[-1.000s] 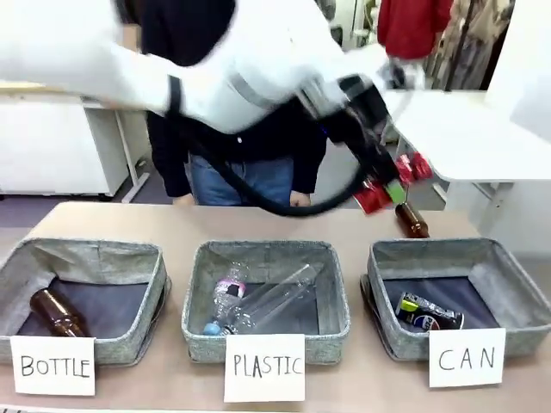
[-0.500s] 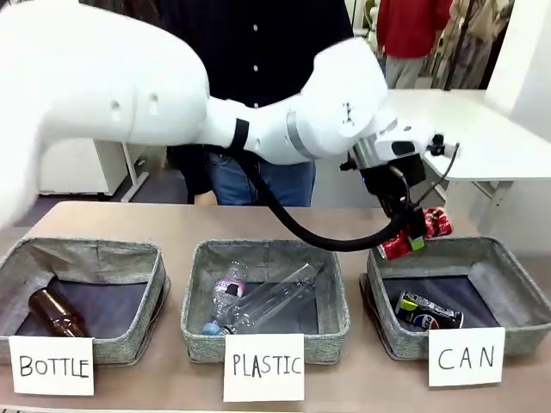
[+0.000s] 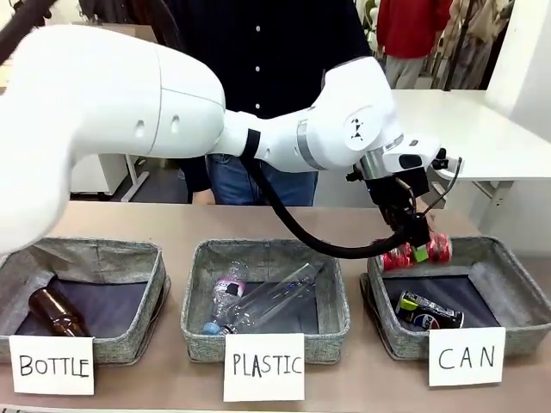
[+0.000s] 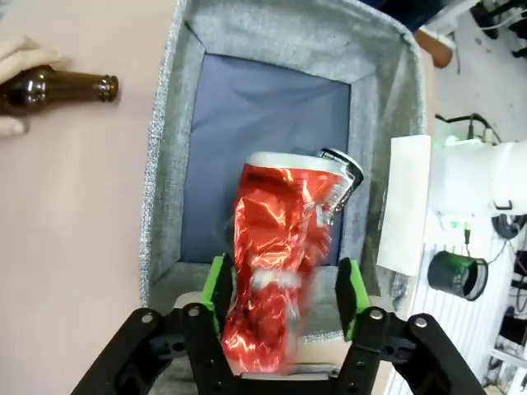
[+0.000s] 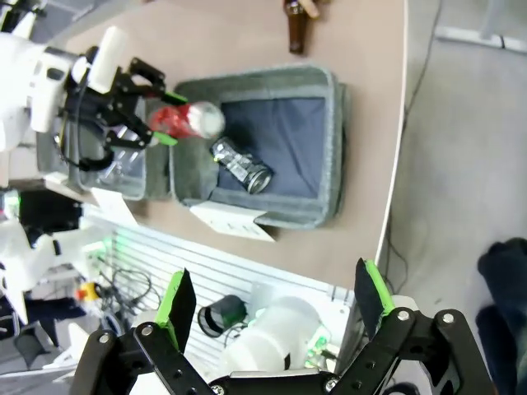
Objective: Sort the can waste into the basket.
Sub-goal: Pick up the can waste from the table and place it in the right Fabric basket.
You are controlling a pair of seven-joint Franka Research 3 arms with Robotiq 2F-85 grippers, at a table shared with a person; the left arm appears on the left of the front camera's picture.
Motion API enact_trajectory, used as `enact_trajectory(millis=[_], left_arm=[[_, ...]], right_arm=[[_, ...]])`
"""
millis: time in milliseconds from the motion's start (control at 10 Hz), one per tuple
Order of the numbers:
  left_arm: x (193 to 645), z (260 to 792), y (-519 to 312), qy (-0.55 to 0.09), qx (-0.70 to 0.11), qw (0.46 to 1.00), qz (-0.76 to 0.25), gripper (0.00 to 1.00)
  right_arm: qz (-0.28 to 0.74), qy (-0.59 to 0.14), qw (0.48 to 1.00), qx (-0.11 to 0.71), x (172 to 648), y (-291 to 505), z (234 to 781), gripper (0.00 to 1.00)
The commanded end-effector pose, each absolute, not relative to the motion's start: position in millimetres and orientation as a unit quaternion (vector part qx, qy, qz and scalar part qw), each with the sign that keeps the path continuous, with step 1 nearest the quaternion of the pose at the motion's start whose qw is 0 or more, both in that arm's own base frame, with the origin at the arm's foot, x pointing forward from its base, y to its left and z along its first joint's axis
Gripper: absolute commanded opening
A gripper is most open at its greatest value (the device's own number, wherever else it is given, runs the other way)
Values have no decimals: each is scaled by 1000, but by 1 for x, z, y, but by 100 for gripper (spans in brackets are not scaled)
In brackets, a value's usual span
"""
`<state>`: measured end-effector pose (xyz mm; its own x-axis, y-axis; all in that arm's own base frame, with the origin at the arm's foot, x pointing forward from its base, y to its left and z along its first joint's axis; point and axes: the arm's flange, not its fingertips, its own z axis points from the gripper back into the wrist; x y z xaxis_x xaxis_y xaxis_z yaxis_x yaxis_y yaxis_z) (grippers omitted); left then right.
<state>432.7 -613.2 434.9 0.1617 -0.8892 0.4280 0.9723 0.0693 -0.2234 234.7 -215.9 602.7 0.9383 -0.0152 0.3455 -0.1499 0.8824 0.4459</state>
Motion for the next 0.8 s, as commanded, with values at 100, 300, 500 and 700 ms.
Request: enact_trajectory(millis=[100, 300, 500, 700], left_arm=[[439, 448, -614, -92, -222, 732, -638, 100], [443, 455, -604, -105, -220, 735, -632, 100], [450, 476, -559, -112, -198, 758, -611, 100], [458, 492, -470, -88, -217, 808, -540, 100]], right_arm=[[27, -176, 954, 241, 235, -214, 605, 100], [27, -176, 954, 241, 235, -214, 605, 100], [27, -176, 954, 241, 235, -214, 605, 100], [90, -182, 952, 227, 246, -186, 607, 100]])
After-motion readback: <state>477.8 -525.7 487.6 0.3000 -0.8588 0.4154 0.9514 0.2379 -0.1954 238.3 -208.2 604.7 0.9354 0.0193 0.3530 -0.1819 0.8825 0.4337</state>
